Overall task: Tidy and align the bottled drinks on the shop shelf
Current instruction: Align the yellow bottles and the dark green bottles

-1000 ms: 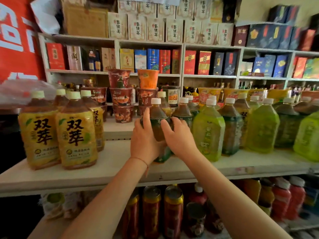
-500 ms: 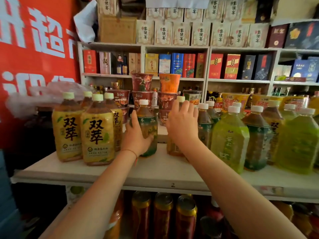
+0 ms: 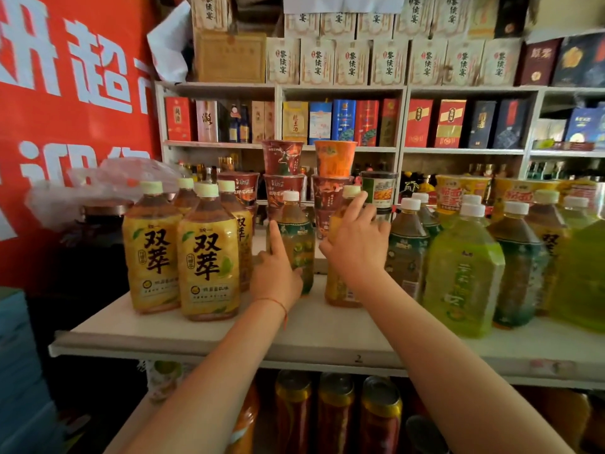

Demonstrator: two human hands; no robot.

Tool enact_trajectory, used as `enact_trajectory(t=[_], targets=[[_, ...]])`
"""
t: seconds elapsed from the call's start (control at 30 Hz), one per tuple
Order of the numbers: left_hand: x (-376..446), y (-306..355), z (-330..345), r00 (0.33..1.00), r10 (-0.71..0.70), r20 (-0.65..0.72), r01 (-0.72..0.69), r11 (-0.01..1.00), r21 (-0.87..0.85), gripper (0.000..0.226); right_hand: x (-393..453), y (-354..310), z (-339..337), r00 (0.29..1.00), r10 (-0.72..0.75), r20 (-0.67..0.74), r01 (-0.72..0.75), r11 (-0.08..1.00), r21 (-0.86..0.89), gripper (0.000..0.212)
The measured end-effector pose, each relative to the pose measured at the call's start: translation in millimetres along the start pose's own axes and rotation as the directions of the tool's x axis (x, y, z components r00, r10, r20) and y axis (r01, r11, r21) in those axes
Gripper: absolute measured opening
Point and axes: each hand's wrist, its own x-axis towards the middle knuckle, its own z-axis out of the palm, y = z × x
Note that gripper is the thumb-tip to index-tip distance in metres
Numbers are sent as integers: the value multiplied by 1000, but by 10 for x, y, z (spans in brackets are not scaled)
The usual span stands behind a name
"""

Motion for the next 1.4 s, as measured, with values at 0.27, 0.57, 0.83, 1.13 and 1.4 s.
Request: enact_trajectory(t=[0.27,0.57,0.83,1.13,1.4], targets=[[56,-9,-118,992,-24,127,115,611,-783,39,-355,-63,-344,989,-138,-52,147,948,280,103],[-232,-293,-453,753,249,-609,-513,802,-306,40,-457,-413,-193,972,-180,-149,233,797,557,86],[-236,-544,-466,726,455,-515,-446,882,150,61,-307,-849,106,950,-135,-280,268,812,518,74],[-135,-685,-386,784,541,-304,-359,795,488,114,-71,-676,114,953,-170,-252,275,836,475,18],[-108,-689,-326,793,520,-318,-343,812,472,115,124,-371,341,925,86,370,-338,628,701,88]])
